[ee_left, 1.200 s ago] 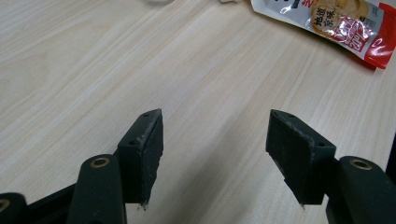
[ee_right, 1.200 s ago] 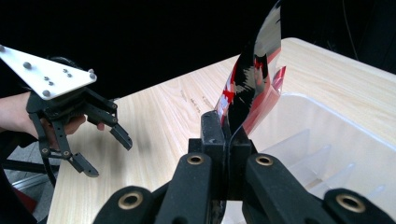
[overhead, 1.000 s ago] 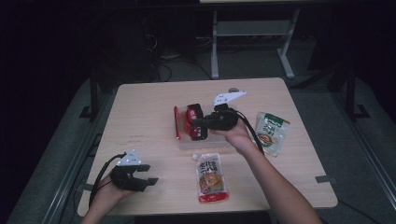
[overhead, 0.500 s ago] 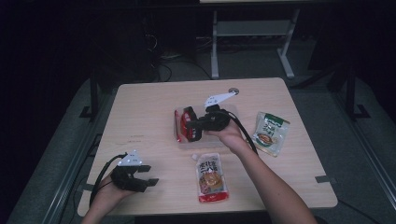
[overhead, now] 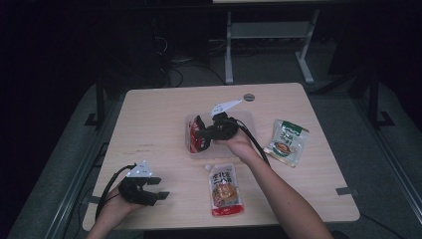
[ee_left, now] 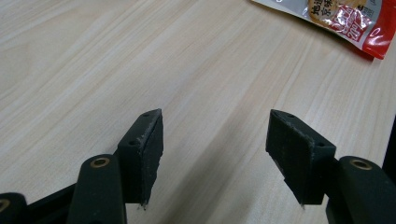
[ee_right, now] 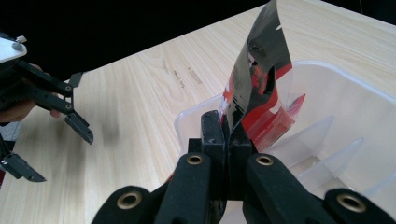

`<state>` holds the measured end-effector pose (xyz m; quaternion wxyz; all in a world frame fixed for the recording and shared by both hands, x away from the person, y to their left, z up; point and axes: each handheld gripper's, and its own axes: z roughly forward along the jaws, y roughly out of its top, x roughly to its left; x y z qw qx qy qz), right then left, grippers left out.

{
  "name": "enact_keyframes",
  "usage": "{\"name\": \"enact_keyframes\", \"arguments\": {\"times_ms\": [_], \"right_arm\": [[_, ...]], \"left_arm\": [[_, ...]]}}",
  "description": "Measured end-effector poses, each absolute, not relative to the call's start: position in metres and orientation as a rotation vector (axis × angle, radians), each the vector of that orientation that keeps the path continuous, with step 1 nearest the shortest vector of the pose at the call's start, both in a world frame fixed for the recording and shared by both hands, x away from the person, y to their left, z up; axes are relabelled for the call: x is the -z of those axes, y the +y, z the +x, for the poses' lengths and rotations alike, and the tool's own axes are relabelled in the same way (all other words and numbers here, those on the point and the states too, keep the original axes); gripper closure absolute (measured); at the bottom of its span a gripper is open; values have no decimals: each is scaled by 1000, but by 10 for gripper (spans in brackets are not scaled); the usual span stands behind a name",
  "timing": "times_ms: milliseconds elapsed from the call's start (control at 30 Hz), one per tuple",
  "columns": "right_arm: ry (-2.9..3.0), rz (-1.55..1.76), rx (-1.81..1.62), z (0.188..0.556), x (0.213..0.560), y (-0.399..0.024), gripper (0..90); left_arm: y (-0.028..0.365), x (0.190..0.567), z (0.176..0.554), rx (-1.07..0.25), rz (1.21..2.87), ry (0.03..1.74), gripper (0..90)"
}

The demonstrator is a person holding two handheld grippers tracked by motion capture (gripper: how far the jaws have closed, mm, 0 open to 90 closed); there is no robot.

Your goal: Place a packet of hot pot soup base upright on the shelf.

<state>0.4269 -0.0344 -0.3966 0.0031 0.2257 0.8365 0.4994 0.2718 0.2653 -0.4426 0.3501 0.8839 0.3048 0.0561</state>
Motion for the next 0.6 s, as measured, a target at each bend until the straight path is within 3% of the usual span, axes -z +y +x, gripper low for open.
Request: {"name": "enact_keyframes", "arguments": {"times_ms": [600], "right_arm": [[2604, 714, -1593, 425, 391, -39, 648]], "left_arm": [[265, 443, 272, -135, 2292, 791, 364]]}}
